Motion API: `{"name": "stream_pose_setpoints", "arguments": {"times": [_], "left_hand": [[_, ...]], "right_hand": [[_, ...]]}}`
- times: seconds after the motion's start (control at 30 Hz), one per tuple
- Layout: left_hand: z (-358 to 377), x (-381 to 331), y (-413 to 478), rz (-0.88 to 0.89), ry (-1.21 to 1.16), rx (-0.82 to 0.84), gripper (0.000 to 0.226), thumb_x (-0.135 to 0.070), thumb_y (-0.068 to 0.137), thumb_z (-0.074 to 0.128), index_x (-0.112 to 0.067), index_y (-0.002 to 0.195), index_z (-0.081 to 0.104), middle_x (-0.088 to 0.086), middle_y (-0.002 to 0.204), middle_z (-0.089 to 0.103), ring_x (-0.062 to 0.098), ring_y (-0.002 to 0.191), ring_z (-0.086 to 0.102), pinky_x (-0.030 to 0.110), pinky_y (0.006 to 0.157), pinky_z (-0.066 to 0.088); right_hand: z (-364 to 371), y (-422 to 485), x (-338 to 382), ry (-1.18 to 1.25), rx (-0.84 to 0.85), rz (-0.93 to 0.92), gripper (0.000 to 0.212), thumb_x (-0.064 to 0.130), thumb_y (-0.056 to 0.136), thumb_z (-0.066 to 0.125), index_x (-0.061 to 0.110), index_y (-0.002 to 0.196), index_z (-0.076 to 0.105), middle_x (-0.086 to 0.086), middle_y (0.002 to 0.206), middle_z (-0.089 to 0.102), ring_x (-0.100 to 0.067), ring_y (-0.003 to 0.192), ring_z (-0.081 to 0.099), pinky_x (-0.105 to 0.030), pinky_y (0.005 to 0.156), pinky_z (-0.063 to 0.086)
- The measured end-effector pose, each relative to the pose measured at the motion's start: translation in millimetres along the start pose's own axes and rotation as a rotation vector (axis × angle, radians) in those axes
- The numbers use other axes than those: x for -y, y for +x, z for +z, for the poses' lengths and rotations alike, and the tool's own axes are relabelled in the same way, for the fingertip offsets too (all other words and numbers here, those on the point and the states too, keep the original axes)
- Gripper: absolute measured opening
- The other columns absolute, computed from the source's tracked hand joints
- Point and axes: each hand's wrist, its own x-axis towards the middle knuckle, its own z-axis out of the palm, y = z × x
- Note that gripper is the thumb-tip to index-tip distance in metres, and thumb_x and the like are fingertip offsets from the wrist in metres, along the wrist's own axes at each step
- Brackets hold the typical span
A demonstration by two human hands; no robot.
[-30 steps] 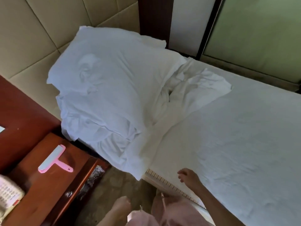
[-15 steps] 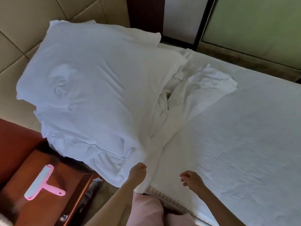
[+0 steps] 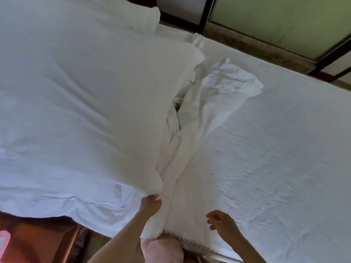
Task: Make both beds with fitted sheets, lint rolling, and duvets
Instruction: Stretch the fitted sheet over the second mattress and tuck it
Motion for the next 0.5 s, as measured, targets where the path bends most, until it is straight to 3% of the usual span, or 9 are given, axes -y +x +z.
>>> {"name": "stream_pose_setpoints", "arguments": {"times": [0.1,0.17,0.23,0.3,0.33,0.4,0.5], "left_hand": [[-1,-3,3,0.046,-0.052,-0.001,0.028,-0.028,0.094,0.049,-0.007,0.084,0.065,0.01,0.09,0.066,0.026,0.095,0.06,0.028,0.079,0.043],[-1,-2,-1,0.084,-0.095,-0.005,0.034,-0.035,0.084,0.065,-0.016,0.062,0.048,-0.001,0.063,0.052,0.017,0.068,0.052,0.027,0.063,0.037],[-2,-1,-10,0.123,-0.133,0.056,0.029,-0.036,0.078,0.073,-0.018,0.076,0.05,-0.003,0.071,0.053,0.013,0.068,0.05,0.021,0.059,0.036],[-3,-1,-20,0.196,-0.107,0.099,0.025,-0.031,0.082,0.069,-0.024,0.101,0.053,-0.006,0.083,0.058,0.01,0.076,0.053,0.012,0.06,0.037],[-2,-1,-24,0.245,-0.077,0.105,0.02,-0.027,0.086,0.065,-0.024,0.104,0.056,-0.009,0.08,0.057,0.009,0.075,0.052,0.008,0.059,0.035],[-2,-7,-35,0.342,-0.025,0.144,0.009,-0.019,0.089,0.058,-0.022,0.095,0.064,-0.017,0.073,0.052,0.002,0.07,0.048,0.005,0.06,0.034],[7,-24,-49,0.459,0.074,0.248,0.014,-0.018,0.087,0.061,-0.02,0.091,0.074,-0.021,0.083,0.053,-0.001,0.091,0.047,0.004,0.081,0.03]], "right_hand": [[3,6,4,0.002,0.019,0.017,0.023,0.005,0.092,0.051,0.023,0.082,0.06,0.0,0.083,0.067,-0.011,0.068,0.062,-0.008,0.058,0.043],[7,8,10,0.004,0.023,0.023,0.022,0.007,0.092,0.049,0.024,0.084,0.06,0.002,0.083,0.067,-0.011,0.07,0.062,-0.01,0.06,0.044],[12,9,19,0.012,0.03,0.018,0.023,0.008,0.092,0.048,0.025,0.083,0.059,0.004,0.082,0.066,-0.011,0.071,0.062,-0.011,0.059,0.044],[15,9,31,0.024,0.038,-0.001,0.022,0.007,0.091,0.048,0.024,0.084,0.06,0.002,0.085,0.065,-0.011,0.071,0.061,-0.008,0.059,0.043],[17,9,37,0.031,0.041,-0.014,0.02,0.007,0.091,0.048,0.022,0.087,0.06,0.0,0.087,0.065,-0.011,0.072,0.061,-0.007,0.058,0.043],[18,8,51,0.045,0.052,-0.043,0.017,0.008,0.091,0.049,0.019,0.093,0.062,0.0,0.091,0.065,-0.011,0.074,0.061,-0.007,0.056,0.042],[19,9,69,0.035,0.071,-0.1,0.018,0.008,0.092,0.047,0.018,0.097,0.061,0.003,0.089,0.065,-0.009,0.074,0.062,-0.008,0.06,0.044]]}}
